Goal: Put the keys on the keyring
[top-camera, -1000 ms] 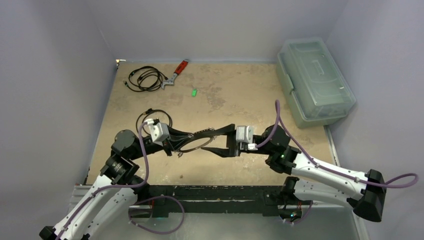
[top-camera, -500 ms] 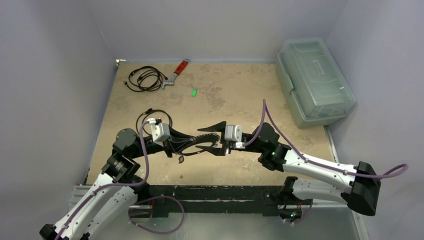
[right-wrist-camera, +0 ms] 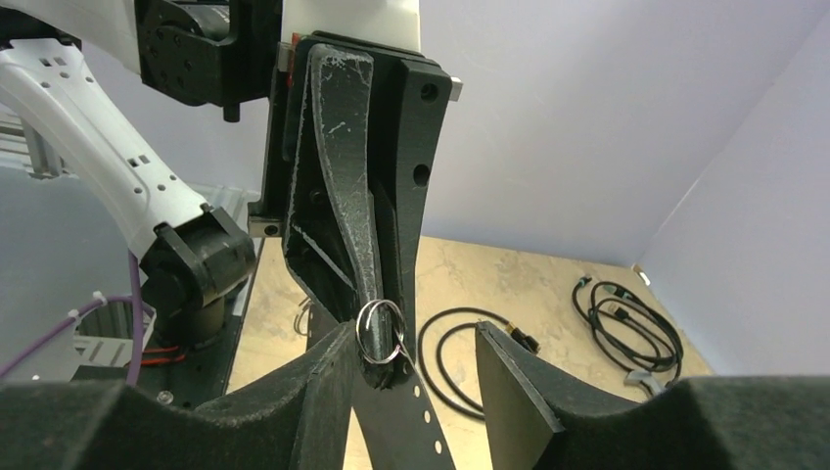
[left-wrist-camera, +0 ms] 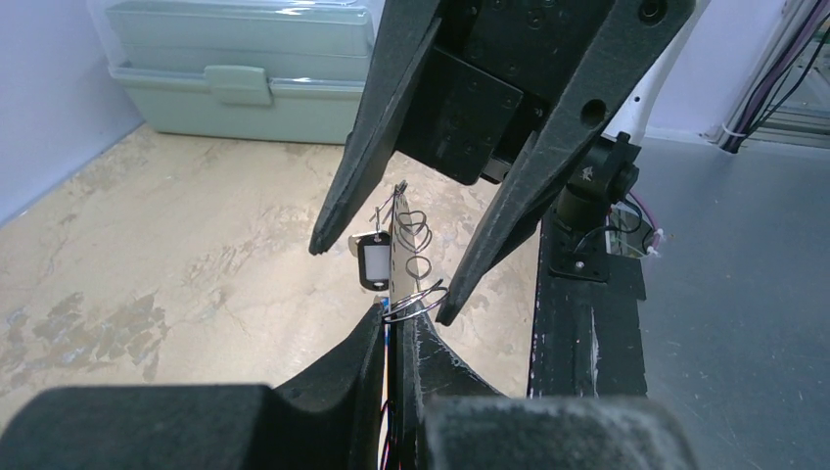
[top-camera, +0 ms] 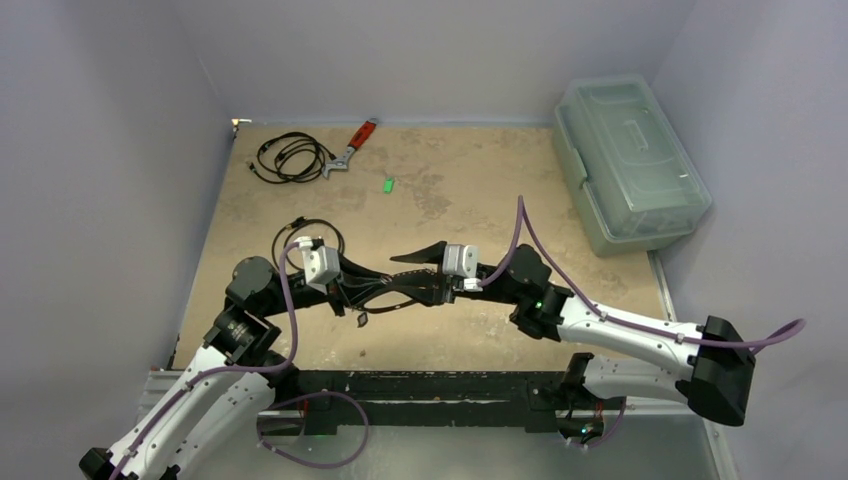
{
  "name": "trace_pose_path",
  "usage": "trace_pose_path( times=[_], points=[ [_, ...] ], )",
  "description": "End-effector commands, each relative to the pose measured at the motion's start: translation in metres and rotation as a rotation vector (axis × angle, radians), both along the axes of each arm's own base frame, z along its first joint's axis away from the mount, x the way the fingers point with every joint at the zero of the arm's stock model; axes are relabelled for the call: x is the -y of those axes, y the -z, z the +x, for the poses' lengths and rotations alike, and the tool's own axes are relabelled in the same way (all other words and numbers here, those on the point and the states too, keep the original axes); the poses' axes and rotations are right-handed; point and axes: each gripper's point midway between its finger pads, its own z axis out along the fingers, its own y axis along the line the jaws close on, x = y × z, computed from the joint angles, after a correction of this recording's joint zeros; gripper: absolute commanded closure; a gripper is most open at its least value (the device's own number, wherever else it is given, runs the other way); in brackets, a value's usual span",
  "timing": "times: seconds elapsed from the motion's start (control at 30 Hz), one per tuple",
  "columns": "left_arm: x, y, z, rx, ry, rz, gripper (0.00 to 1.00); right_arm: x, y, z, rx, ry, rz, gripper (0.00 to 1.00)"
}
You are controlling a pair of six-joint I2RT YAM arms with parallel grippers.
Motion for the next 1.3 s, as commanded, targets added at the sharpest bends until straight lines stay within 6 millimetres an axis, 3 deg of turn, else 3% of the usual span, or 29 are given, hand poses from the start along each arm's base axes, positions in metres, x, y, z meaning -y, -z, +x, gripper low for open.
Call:
trace_pose_path(
  times=[0.0,0.27,0.7,0.87,0.93,1.17,1.27],
  points=[
    [0.001,-0.017,-0.003,0.053,0.022,-0.043,1.0,-0.001,-0.028,0.003,0.018,0.015,0.072,0.52],
    [0.001,-0.017,-0.005,0.057,0.031,-0.043,1.0,0.001,-0.027,0.001,0.01,0.013,0.061,0.83],
    [0.001,-0.015,-0.004,0.059,0.03,-0.037,1.0,0.0,-0.03,0.008,-0.054,0.047,0.033,1.0],
    [0.001,-0.013,-0.003,0.055,0.028,-0.032,1.0,-0.004,-0.031,0.006,-0.138,0.032,-0.008,1.0],
    [0.002,-0.011,-0.002,0.052,0.028,-0.027,0.95,-0.007,-0.029,0.008,-0.152,0.032,-0.038,1.0],
    [0.0,-0.008,0.006,0.041,-0.019,-0.014,0.57,-0.011,-0.032,0.004,-0.207,0.008,-0.062,1.0],
    [-0.002,-0.007,0.009,0.046,-0.04,-0.011,0.52,-0.009,-0.036,0.003,-0.22,0.008,-0.056,1.0]
  ],
)
